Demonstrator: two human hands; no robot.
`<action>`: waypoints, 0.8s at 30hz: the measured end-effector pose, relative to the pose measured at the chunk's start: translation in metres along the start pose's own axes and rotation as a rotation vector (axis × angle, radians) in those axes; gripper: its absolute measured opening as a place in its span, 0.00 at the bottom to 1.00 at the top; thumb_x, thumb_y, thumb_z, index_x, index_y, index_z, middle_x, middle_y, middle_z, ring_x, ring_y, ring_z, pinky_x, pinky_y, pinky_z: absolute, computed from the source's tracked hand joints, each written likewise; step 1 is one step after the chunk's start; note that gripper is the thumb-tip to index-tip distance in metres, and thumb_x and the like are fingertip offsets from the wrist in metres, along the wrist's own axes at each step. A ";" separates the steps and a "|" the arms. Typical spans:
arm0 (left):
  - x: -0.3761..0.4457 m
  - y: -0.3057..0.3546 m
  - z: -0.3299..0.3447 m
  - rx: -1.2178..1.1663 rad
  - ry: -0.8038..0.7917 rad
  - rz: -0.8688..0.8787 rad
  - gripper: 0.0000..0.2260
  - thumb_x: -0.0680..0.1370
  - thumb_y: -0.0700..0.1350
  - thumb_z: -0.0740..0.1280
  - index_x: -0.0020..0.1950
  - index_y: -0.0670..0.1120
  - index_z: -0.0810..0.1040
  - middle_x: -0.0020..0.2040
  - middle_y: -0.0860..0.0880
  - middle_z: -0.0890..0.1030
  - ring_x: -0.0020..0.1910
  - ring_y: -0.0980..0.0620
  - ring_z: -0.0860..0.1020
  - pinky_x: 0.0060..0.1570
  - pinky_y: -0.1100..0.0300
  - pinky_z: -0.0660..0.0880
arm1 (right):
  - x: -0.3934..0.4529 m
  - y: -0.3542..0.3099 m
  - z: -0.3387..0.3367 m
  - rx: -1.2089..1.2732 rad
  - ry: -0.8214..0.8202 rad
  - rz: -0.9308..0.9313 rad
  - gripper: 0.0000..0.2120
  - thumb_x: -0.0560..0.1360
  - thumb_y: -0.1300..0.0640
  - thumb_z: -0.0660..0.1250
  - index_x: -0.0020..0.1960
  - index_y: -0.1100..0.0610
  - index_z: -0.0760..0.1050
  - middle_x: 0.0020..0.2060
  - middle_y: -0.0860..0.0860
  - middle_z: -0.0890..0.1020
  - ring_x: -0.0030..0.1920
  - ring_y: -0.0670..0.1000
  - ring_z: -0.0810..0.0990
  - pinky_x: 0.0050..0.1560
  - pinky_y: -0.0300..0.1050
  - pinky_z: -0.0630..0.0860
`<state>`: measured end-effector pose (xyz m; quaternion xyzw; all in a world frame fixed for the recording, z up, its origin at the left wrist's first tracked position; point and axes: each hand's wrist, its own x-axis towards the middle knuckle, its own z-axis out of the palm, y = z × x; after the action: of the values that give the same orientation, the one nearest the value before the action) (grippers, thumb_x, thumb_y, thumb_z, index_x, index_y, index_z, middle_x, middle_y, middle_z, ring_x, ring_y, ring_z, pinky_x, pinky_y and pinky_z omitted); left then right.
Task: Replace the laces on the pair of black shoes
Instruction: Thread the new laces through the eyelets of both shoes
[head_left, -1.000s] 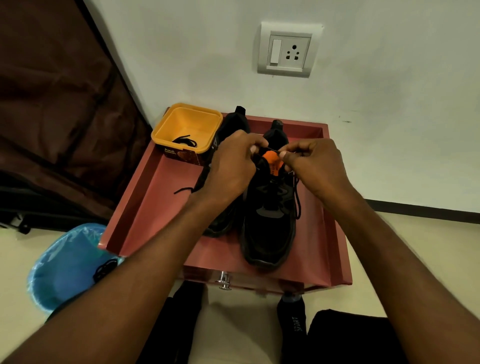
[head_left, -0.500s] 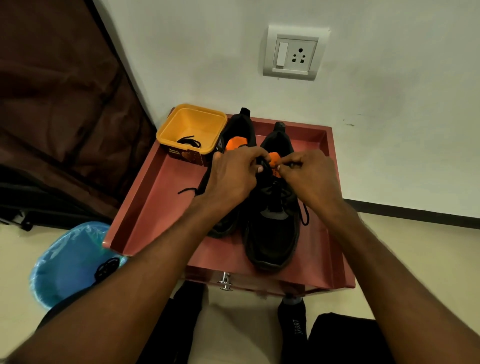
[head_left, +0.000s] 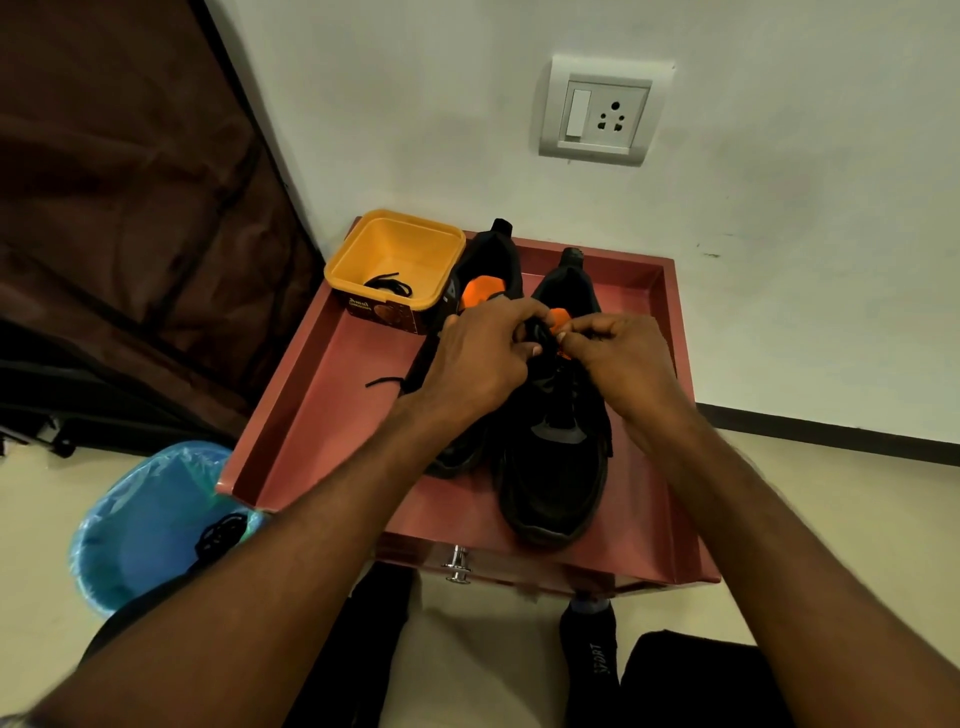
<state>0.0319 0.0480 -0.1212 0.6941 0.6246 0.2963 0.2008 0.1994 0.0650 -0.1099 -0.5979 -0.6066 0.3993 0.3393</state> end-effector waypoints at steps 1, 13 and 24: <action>0.000 0.000 0.000 -0.003 0.001 0.002 0.16 0.78 0.43 0.74 0.63 0.58 0.80 0.46 0.54 0.77 0.45 0.51 0.78 0.56 0.39 0.77 | 0.000 0.000 0.000 -0.008 -0.021 -0.004 0.05 0.79 0.54 0.73 0.49 0.48 0.87 0.41 0.46 0.87 0.43 0.50 0.87 0.51 0.57 0.85; -0.006 0.005 0.000 0.006 0.141 0.013 0.02 0.78 0.44 0.72 0.46 0.49 0.81 0.40 0.54 0.81 0.38 0.56 0.79 0.39 0.53 0.81 | -0.007 -0.011 -0.017 -0.324 -0.176 -0.164 0.13 0.80 0.53 0.70 0.64 0.45 0.82 0.32 0.48 0.82 0.36 0.52 0.82 0.45 0.53 0.83; 0.015 0.007 -0.047 -0.997 0.289 -0.234 0.02 0.85 0.44 0.62 0.53 0.47 0.72 0.37 0.48 0.77 0.34 0.53 0.75 0.39 0.55 0.73 | -0.007 -0.002 -0.028 -0.571 -0.150 -0.180 0.31 0.70 0.34 0.74 0.69 0.42 0.74 0.41 0.39 0.74 0.45 0.46 0.79 0.42 0.47 0.76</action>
<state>0.0065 0.0575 -0.0789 0.3922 0.5027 0.6253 0.4499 0.2243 0.0607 -0.0953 -0.5818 -0.7681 0.2242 0.1458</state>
